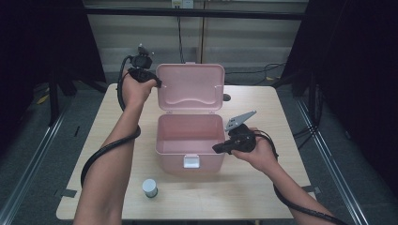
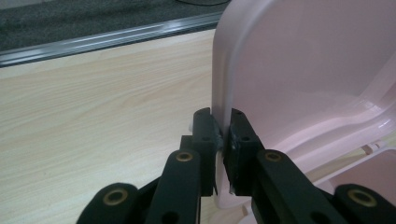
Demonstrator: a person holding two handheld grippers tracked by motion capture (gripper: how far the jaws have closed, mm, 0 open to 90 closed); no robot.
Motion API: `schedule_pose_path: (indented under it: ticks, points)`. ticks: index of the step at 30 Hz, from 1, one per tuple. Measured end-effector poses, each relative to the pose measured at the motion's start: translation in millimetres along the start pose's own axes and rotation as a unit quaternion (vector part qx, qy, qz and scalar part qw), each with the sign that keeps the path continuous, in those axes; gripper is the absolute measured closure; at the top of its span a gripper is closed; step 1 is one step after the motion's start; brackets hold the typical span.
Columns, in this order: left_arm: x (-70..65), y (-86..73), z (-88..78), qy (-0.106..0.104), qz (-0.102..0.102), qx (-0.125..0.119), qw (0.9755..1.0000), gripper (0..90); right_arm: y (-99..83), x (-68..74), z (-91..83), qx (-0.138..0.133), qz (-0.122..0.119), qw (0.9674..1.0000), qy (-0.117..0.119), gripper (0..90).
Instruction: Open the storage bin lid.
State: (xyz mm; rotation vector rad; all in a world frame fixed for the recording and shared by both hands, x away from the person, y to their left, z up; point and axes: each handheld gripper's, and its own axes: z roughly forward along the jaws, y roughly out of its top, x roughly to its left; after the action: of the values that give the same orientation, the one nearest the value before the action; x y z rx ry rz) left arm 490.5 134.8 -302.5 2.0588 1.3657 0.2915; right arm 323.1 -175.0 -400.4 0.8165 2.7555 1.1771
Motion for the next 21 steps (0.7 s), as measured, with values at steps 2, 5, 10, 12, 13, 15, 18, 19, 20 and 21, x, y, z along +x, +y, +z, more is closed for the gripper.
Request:
schedule_pose_path:
  ticks: [2,5,10,12,13,15,18,19,20,21]
  points:
    - [1.3,0.3,2.2,-0.003,-0.002,0.002,1.0000,83.7,-1.1,-0.4,1.5,0.002,-0.002,1.0000,0.001,90.0]
    - [3.0,0.4,5.2,0.001,-0.001,0.005,1.0000,83.6,-2.4,0.4,0.5,0.003,-0.004,1.0000,-0.001,90.0]
    - [3.7,0.1,9.2,0.002,-0.001,0.006,1.0000,83.2,-3.3,1.3,-0.6,0.005,-0.003,1.0000,-0.004,90.0]
    - [3.9,-0.1,10.6,0.003,0.000,0.003,1.0000,83.0,-3.8,1.7,-0.9,0.003,-0.002,1.0000,-0.005,90.0]
    - [4.2,-0.1,11.1,0.002,0.000,0.004,1.0000,83.0,-3.9,1.6,-0.9,0.003,-0.004,1.0000,-0.005,90.0]
    - [5.2,0.4,12.1,0.001,0.002,0.005,1.0000,82.8,-4.3,1.5,-0.8,0.000,-0.005,1.0000,-0.006,90.0]
    - [6.0,0.2,13.8,0.002,0.002,0.006,1.0000,82.7,-4.8,1.5,-0.8,-0.002,-0.006,1.0000,-0.005,90.0]
    - [6.1,0.2,14.4,0.004,0.003,0.007,1.0000,82.6,-5.0,1.6,-0.9,-0.003,-0.005,1.0000,-0.005,90.0]
    - [6.1,0.2,15.3,0.003,0.004,0.005,1.0000,82.4,-5.0,1.6,-0.9,-0.003,-0.005,1.0000,-0.005,90.0]
    - [6.5,0.1,15.9,0.005,0.007,0.007,0.9999,82.3,-5.1,1.9,-1.0,-0.003,-0.004,1.0000,-0.005,90.0]
